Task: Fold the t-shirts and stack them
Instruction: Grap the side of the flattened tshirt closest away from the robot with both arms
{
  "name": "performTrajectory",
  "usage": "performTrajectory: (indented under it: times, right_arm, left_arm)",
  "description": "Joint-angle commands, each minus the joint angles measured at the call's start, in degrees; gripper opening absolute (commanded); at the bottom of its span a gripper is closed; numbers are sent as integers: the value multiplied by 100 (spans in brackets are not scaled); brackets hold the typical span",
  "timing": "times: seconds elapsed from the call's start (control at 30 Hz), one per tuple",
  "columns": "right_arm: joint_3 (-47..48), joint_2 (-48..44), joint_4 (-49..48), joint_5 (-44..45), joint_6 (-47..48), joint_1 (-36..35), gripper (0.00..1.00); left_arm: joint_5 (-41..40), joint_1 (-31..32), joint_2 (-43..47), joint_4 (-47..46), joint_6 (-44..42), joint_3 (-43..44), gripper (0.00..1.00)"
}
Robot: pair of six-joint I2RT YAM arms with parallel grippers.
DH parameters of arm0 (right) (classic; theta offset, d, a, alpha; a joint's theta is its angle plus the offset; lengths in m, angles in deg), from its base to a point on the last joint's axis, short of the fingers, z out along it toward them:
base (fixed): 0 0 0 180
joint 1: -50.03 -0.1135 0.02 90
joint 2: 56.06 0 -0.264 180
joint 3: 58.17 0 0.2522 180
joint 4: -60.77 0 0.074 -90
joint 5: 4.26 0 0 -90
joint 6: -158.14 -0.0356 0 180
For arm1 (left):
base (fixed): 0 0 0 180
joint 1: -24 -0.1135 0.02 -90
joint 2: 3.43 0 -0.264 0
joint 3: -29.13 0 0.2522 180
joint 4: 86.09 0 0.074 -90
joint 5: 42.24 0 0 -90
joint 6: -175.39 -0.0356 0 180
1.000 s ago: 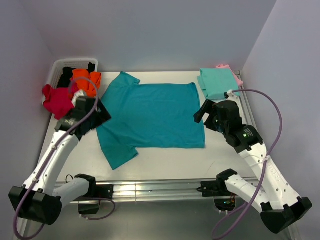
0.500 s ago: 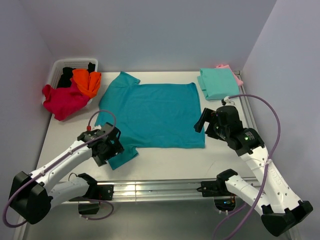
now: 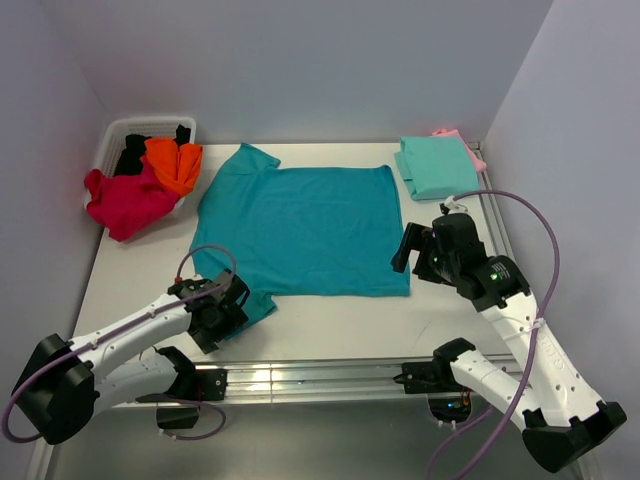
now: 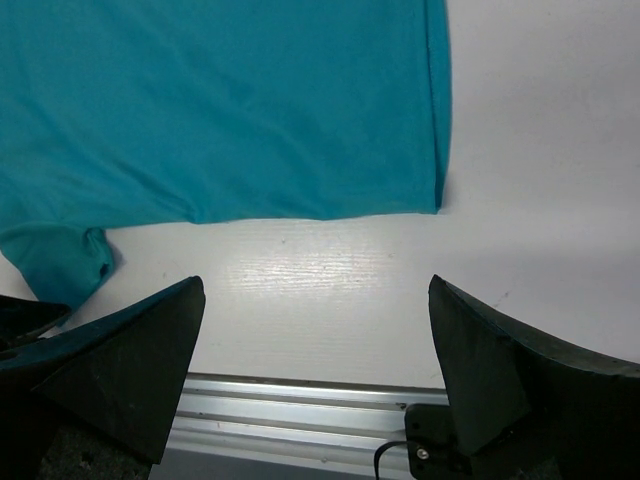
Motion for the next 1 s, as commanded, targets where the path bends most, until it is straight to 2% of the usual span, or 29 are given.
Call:
performTrajectory:
  times: [0.0,0.47,0.67,0.77,0.8,0.9,0.97]
  right_arm:
    - [355,38,104,19,205,-13,100]
    - [479,135,193,72,434,-22,100]
    - [461,179,166,107,495,-22,100]
    - [373,153,140,124,504,-22,100]
    - [347,144,140,133,504,-22,100]
    - [198,135,87,142,487,-22,100]
    - [40,100,43,125,417,-22,100]
  left_arm:
    - [-264,58,-63,-113,371,-171,77]
    - [-590,66,-467,-307,679,-198,65]
    - [-546,67,-608,-562,653,-330,51]
    - [-607,75,-731,-605,626,-260,40]
    - [-607,67,-775,-614,609,-234,31]
    - [-642,66,-951,-650,547,-146,17]
    - [-660,75,-1021,-685,495,-102,12]
